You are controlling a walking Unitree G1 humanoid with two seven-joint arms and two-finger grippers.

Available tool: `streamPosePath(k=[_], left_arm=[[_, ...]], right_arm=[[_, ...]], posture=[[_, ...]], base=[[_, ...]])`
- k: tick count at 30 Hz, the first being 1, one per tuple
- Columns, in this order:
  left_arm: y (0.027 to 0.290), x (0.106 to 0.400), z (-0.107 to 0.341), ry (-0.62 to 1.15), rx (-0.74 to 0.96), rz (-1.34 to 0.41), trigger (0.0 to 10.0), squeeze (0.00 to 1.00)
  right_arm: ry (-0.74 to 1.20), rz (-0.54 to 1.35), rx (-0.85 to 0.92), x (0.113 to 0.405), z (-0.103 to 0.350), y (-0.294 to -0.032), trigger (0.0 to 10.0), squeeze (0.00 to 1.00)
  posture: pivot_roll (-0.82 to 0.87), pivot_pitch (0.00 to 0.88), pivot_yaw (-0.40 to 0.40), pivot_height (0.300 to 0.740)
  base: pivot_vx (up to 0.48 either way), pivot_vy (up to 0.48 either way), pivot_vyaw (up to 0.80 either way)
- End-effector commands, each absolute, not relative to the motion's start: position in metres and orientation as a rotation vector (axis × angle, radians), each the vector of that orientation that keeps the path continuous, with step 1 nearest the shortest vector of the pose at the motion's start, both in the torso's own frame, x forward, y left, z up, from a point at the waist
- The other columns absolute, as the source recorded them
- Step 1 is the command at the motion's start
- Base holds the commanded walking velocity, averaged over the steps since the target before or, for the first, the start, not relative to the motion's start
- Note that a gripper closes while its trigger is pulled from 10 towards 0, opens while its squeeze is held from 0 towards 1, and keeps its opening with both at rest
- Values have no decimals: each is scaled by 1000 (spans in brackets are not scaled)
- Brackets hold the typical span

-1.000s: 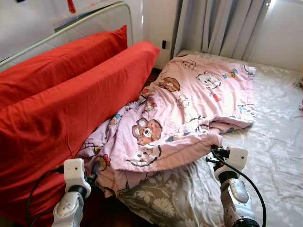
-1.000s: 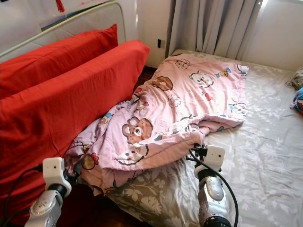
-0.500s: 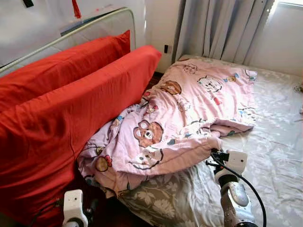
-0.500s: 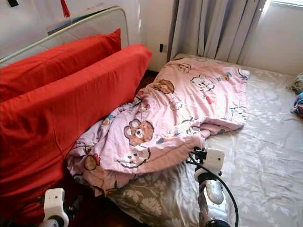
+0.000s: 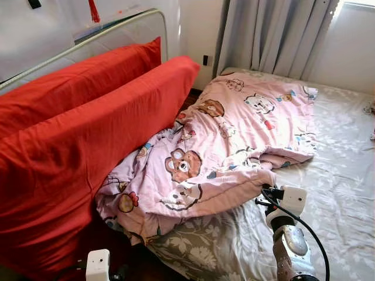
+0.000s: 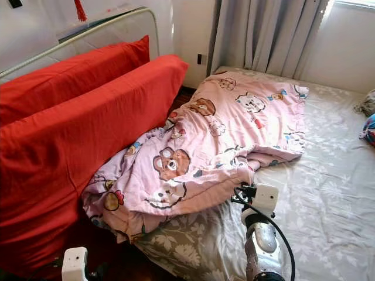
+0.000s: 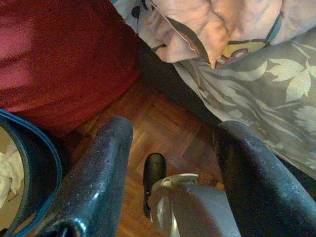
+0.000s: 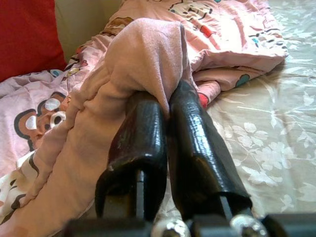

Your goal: Clean up the room

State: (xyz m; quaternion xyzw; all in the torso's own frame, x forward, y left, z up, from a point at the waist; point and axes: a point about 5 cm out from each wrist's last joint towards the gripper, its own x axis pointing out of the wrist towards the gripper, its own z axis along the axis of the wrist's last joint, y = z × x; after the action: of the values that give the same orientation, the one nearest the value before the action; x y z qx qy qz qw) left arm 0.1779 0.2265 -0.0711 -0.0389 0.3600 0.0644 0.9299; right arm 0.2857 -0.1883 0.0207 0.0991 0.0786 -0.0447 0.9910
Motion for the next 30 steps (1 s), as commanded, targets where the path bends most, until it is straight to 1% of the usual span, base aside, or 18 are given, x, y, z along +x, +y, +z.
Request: streamPosePath(k=[1, 12, 30], left_arm=[[223, 172, -75, 767, -62, 115, 10000, 0], [228, 163, -79, 803, -58, 127, 10000, 0], [228, 161, -81, 815, -58, 138, 10000, 0]], right_arm=[[155, -101, 192, 284, 21, -191, 10000, 0], [152, -113, 187, 285, 21, -193, 10000, 0], [147, -125, 185, 286, 23, -194, 10000, 0]], posture=[[48, 57, -15, 740], [51, 52, -12, 740], [53, 52, -14, 740]], base=[[0, 0, 0], [0, 0, 0], [0, 0, 0]])
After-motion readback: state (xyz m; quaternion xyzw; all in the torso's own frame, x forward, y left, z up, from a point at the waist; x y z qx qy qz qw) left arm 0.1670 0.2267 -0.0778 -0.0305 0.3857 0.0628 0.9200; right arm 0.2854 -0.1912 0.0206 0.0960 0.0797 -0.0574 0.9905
